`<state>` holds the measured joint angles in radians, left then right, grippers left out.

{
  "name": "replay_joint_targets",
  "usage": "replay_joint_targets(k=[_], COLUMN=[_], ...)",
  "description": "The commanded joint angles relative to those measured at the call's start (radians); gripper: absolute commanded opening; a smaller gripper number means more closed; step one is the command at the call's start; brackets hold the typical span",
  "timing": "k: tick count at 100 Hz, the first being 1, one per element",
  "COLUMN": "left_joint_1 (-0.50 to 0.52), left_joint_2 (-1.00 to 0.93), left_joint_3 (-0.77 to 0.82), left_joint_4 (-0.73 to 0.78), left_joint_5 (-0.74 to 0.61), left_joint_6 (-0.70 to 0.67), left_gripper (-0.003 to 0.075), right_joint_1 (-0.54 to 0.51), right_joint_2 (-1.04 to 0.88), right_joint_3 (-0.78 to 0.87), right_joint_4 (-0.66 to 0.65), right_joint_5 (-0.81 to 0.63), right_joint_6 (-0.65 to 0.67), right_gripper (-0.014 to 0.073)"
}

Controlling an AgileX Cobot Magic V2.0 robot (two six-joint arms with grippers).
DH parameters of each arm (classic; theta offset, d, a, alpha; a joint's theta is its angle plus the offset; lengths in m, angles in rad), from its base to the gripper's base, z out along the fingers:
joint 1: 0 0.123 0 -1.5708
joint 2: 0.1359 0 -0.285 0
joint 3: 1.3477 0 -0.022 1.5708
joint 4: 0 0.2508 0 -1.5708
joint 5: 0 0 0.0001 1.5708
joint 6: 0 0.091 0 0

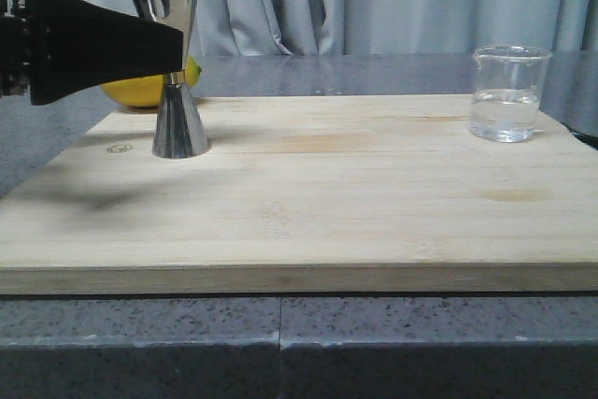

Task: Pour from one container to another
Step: 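Move the left gripper toward the steel jigger on the board, then close the left gripper around the jigger's narrow waist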

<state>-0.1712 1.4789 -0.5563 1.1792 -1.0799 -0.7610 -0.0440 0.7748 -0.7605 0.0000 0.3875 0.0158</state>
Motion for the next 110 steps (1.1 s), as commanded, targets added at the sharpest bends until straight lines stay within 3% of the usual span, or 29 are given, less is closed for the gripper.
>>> replay_joint_targets(k=[1, 52, 110], left_joint_1=[0.003, 0.003, 0.003], left_joint_2=[-0.018, 0.166, 0.225], left_joint_3=[-0.029, -0.124, -0.180], left_joint_4=[-0.035, -0.019, 0.036], left_joint_5=[-0.057, -0.097, -0.181], left_joint_6=[-0.015, -0.015, -0.040], left_gripper=[0.0618, 0.0618, 0.0618], right_joint_1=[-0.007, -0.007, -0.007], right_joint_2=[0.003, 0.003, 0.003], right_joint_3=[-0.027, -0.027, -0.027], right_joint_4=[-0.010, -0.012, -0.025], right_joint_5=[-0.086, -0.095, -0.103], right_joint_6=[-0.009, -0.009, -0.009], right_gripper=[0.0655, 0.0655, 0.0655])
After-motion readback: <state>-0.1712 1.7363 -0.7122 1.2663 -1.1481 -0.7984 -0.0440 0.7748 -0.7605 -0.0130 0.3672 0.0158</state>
